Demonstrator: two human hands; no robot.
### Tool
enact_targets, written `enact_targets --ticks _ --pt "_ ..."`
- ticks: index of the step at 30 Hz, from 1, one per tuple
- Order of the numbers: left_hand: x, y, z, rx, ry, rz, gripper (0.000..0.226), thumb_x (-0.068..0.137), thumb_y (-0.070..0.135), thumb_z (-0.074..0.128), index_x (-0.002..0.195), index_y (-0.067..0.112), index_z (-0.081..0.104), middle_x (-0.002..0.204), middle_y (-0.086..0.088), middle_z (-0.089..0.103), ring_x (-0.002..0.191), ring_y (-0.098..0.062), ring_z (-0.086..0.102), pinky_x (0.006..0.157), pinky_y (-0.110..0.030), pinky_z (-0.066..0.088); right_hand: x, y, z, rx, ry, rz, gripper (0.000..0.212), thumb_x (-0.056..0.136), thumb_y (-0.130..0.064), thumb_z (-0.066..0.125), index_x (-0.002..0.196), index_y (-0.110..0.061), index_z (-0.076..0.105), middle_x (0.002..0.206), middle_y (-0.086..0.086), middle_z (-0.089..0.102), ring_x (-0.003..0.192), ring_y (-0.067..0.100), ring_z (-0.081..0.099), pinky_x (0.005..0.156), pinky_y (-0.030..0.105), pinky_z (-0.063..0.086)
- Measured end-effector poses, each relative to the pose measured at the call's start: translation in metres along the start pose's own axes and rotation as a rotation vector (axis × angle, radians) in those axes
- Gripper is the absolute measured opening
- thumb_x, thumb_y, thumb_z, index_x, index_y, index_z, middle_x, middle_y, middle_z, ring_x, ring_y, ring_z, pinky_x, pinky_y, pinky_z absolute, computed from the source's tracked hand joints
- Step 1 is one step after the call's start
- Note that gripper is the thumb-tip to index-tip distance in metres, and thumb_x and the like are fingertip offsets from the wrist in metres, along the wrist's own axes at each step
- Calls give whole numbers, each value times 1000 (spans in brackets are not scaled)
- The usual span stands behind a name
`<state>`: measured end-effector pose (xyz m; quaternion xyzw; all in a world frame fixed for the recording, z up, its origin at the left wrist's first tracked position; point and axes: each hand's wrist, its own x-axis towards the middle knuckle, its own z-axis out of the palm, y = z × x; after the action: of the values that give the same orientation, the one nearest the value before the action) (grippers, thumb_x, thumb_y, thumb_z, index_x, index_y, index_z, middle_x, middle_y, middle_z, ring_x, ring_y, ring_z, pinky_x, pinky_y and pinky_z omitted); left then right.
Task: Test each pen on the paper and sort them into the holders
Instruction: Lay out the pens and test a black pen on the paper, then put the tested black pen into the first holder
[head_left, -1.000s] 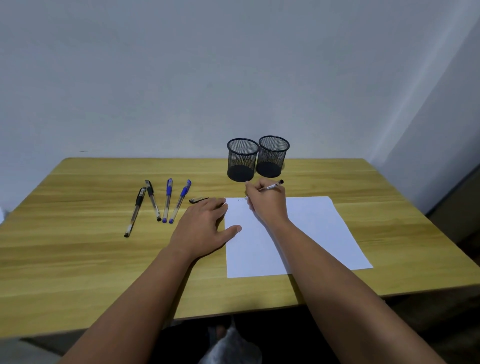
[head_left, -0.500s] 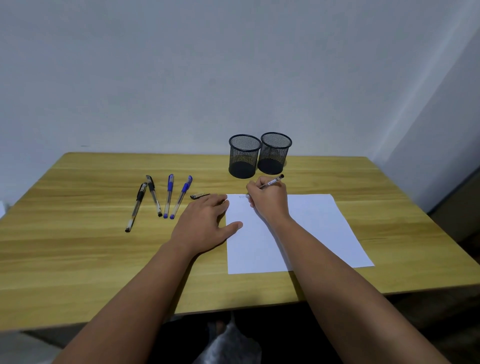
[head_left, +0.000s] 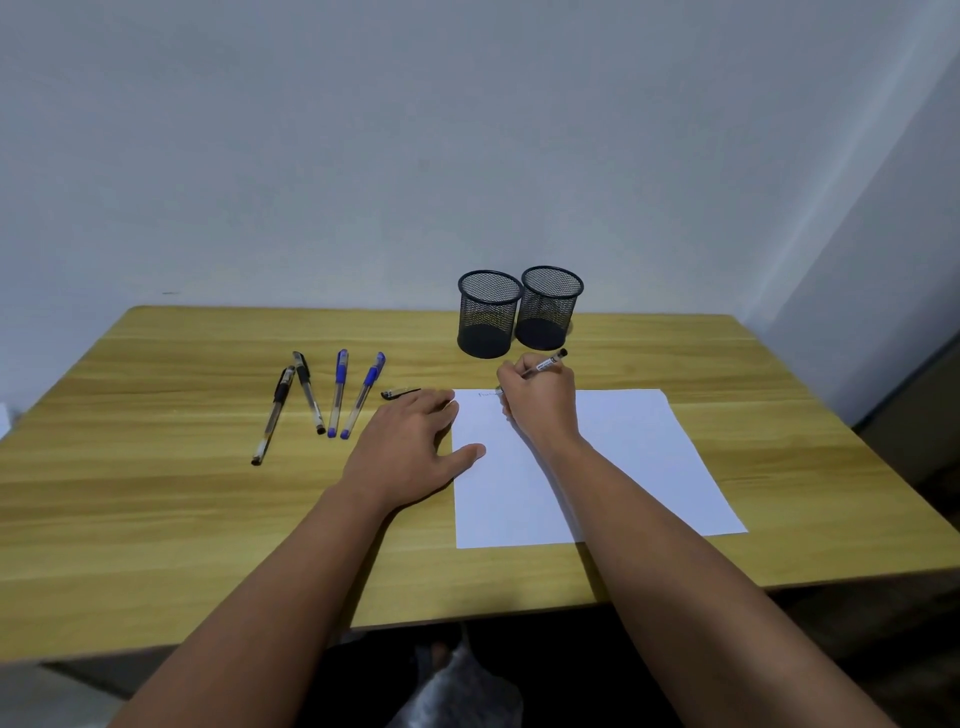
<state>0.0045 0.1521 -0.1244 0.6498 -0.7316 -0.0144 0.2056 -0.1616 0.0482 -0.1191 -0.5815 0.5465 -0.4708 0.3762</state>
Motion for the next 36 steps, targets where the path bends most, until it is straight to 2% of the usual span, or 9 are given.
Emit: enact_targets --ticks 9,12,14,21,26,29,32,34,36 --pt "-1 0 1 -12 9 9 76 86 71 51 141 18 58 151 6 50 140 -16 41 113 -42 38 1 -1 1 -25 47 -3 32 95 -13 60 74 11 51 66 35 58 45 35 55 44 33 49" --pt "-1 0 0 -13 20 19 75 86 70 51 140 17 59 150 5 51 140 -17 43 113 -41 38 4 -3 -3 103 91 90 28 93 -9 59 69 1 49 55 21 56 47 28 55 46 33 48" --pt "-1 0 0 -11 28 26 73 87 68 54 139 17 59 150 4 51 139 -17 43 112 -40 38 6 -5 -6 188 103 147 24 94 -9 60 72 -2 52 56 11 60 50 26 55 47 31 46" --pt "-1 -1 1 -9 29 26 77 86 72 48 139 18 59 150 5 52 139 -17 44 111 -42 40 12 -8 -6 312 68 211 28 100 -16 67 75 -6 59 59 13 61 52 25 53 45 25 44" --pt "-1 0 0 -15 39 35 75 86 70 54 137 16 60 149 3 53 137 -16 47 109 -38 43 14 -18 -11 290 -21 216 35 100 -31 76 79 -8 60 61 10 63 45 12 57 41 21 44" --pt "-3 3 -5 -130 97 -10 69 88 69 56 136 20 62 144 9 56 131 -11 50 100 -33 48 10 -26 -20 293 66 134 41 98 -30 78 73 -8 54 59 4 54 46 5 54 47 16 44" --pt "-1 2 -10 -223 263 -5 48 94 55 56 126 22 68 128 9 65 118 -9 56 94 -36 51 3 -30 -25 347 61 100 41 97 -23 79 72 -6 52 58 2 47 42 0 49 50 15 46" --pt "2 -5 -14 -196 335 -27 37 96 43 58 122 21 71 120 8 68 112 -12 58 92 -38 48 -2 -37 -27 401 6 125 35 99 -28 78 82 -3 62 58 3 57 43 7 51 44 23 43" --pt "7 -13 -20 -73 314 -90 36 95 39 56 124 22 70 121 6 67 114 -20 56 90 -39 44 -3 -44 -28 436 -42 189 34 105 -36 69 89 -6 70 61 2 66 42 10 50 42 22 36"
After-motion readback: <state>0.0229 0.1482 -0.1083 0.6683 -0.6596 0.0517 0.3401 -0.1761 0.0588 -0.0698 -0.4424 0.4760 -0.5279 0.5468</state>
